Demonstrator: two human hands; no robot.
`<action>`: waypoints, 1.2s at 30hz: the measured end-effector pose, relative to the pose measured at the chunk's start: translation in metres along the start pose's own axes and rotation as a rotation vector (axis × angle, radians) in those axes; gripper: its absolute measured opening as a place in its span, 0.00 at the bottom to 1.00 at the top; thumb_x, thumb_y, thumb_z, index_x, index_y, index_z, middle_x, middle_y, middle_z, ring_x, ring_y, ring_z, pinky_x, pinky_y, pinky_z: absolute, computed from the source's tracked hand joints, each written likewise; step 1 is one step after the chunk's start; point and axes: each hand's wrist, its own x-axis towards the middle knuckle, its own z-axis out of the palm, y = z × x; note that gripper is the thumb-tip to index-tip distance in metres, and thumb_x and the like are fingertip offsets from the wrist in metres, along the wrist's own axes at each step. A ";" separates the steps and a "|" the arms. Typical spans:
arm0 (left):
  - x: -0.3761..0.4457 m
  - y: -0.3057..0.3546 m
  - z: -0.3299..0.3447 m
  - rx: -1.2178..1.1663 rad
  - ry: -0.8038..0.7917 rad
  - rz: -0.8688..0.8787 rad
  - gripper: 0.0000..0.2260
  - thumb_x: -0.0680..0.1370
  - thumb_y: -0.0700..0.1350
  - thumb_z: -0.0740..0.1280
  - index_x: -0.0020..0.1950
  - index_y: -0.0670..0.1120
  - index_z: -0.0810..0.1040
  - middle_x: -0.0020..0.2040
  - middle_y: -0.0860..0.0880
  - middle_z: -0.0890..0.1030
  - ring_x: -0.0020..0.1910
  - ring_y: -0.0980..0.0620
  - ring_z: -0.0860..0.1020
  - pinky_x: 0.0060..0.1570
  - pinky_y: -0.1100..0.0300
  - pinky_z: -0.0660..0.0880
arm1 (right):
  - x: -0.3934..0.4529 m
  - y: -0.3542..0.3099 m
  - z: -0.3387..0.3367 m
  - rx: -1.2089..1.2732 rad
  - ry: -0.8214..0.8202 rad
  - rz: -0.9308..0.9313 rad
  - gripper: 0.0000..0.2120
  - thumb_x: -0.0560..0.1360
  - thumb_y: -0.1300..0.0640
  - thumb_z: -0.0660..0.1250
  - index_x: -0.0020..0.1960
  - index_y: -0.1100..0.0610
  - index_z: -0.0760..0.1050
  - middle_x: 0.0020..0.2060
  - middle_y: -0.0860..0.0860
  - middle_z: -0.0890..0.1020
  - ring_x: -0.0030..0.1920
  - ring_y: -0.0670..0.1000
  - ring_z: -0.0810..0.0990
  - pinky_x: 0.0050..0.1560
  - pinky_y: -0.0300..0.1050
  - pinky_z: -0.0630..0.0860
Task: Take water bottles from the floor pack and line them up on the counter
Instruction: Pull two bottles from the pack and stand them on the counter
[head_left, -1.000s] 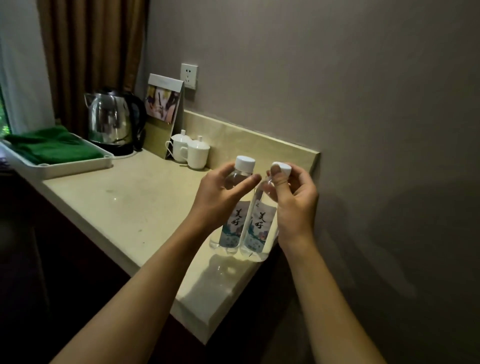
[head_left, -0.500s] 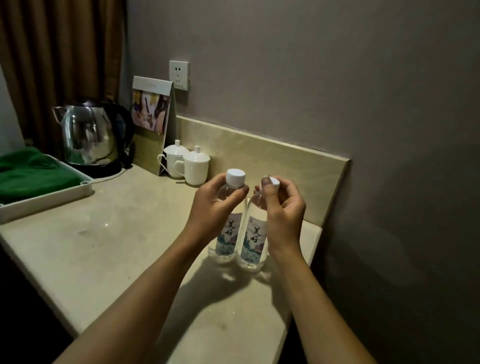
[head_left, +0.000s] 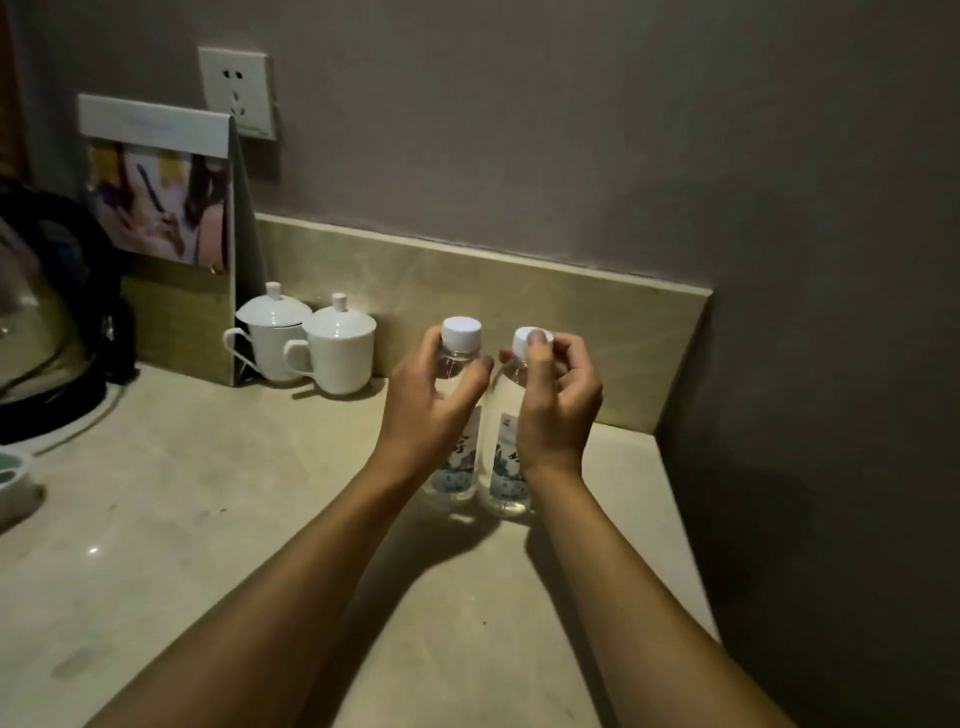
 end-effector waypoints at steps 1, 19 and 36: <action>0.003 -0.004 -0.003 0.003 -0.010 0.007 0.11 0.77 0.51 0.66 0.54 0.46 0.74 0.44 0.54 0.78 0.43 0.60 0.76 0.41 0.64 0.74 | 0.001 0.002 0.004 -0.013 0.030 0.002 0.17 0.74 0.41 0.60 0.46 0.54 0.77 0.41 0.52 0.83 0.45 0.55 0.83 0.46 0.57 0.80; -0.021 -0.036 -0.044 0.271 -0.340 -0.289 0.43 0.59 0.63 0.78 0.68 0.52 0.66 0.59 0.51 0.77 0.55 0.53 0.78 0.54 0.49 0.78 | -0.022 0.022 -0.058 -0.574 -0.533 0.069 0.23 0.69 0.37 0.70 0.58 0.46 0.69 0.47 0.45 0.80 0.41 0.44 0.80 0.39 0.43 0.79; -0.009 -0.064 -0.033 0.452 -0.098 -0.314 0.19 0.70 0.55 0.75 0.56 0.49 0.77 0.50 0.51 0.78 0.47 0.53 0.78 0.47 0.57 0.78 | -0.022 0.034 -0.003 -0.672 -0.465 0.254 0.20 0.73 0.50 0.72 0.59 0.50 0.66 0.59 0.52 0.79 0.56 0.54 0.80 0.55 0.51 0.79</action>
